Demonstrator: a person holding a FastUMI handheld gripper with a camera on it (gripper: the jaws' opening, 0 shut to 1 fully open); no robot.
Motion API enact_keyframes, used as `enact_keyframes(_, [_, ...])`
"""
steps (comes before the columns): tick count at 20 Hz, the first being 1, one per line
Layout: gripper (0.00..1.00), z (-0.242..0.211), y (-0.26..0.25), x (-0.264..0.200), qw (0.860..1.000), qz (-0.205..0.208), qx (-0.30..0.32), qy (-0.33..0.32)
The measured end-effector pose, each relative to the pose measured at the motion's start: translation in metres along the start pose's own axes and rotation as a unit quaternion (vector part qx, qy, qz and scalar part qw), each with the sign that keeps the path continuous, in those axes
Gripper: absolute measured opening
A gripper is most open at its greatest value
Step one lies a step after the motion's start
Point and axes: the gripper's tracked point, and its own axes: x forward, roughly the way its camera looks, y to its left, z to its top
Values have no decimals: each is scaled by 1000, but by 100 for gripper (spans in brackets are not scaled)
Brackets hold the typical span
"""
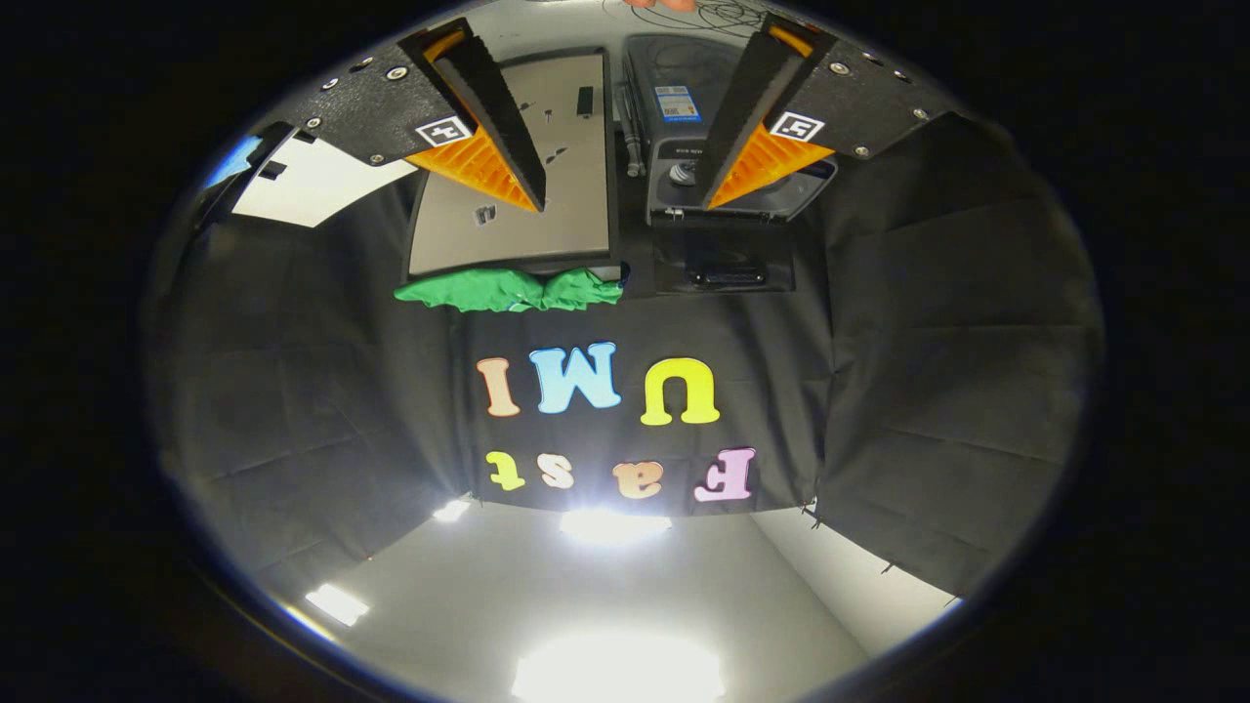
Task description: Put the clothes into the washing machine and then close the washing machine lid.
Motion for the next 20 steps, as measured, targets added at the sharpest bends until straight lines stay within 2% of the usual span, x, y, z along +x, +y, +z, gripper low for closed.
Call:
enact_keyframes(8, [96,71,-20,105,998,-16,-56,-2])
enact_keyframes(12, [95,102,-40,166,998,-16,-57,-5])
enact_keyframes(16, [96,113,-66,227,998,-12,-56,11])
enact_keyframes(20, [96,99,-100,289,997,-9,-49,51])
